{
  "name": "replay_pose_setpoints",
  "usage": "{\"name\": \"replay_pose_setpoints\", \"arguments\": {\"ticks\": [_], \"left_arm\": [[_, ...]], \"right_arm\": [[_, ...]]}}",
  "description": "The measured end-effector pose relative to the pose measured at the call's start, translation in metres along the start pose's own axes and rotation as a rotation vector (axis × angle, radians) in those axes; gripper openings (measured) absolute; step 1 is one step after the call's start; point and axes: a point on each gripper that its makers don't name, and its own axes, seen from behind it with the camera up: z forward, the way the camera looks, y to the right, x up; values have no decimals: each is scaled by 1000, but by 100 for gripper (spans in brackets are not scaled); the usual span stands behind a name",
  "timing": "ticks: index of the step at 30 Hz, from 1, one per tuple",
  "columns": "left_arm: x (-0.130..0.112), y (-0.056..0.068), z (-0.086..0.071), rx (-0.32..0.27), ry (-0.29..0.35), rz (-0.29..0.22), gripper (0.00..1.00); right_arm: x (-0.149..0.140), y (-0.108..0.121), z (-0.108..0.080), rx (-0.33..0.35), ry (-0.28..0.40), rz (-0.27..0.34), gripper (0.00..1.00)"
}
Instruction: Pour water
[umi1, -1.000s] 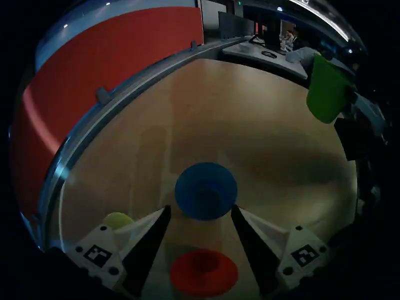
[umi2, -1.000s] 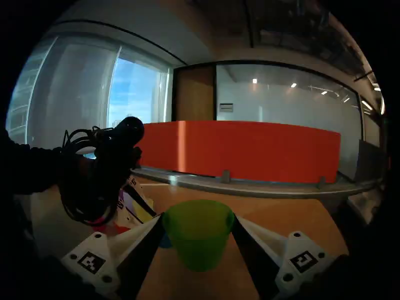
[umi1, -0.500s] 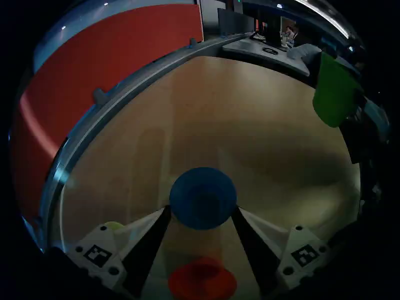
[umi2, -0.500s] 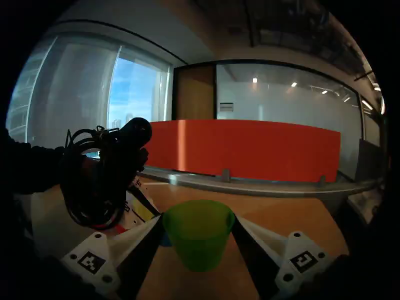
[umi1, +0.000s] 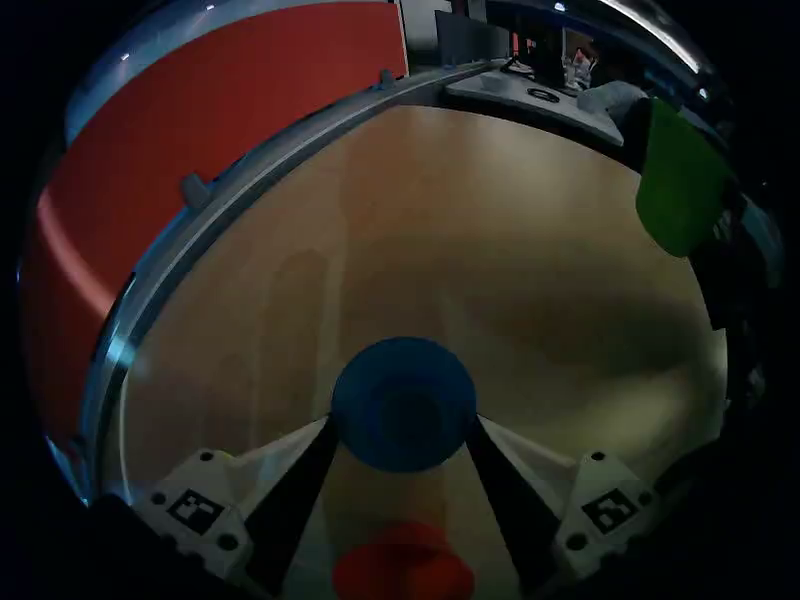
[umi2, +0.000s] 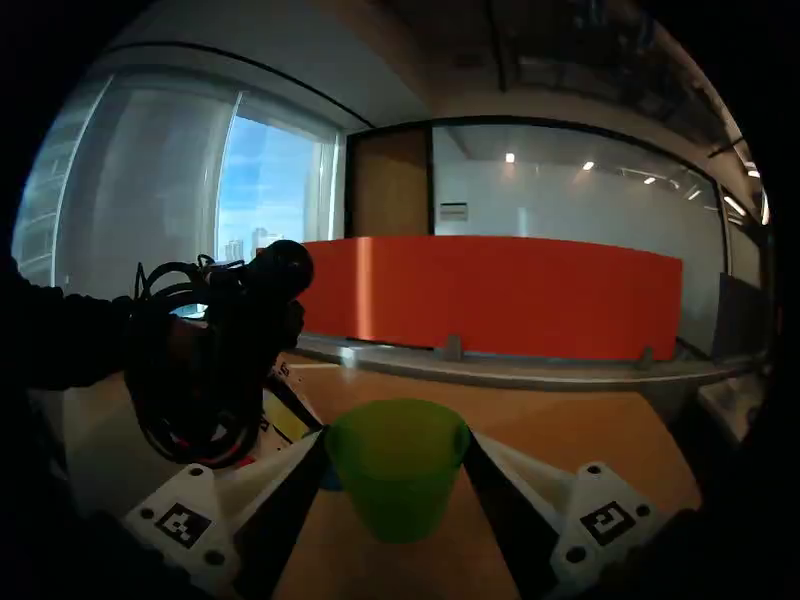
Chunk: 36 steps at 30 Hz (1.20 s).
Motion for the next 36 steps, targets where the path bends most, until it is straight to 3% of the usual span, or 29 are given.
{"name": "replay_pose_setpoints", "arguments": {"ticks": [24,36], "left_arm": [[4,2,4,-22,47,-40,85],[17,0,-10,-27,105,-41,85]], "right_arm": [[-5,2,0,-1,-4,2,93],[2,-1,-1,-1,-1,-2,93]]}}
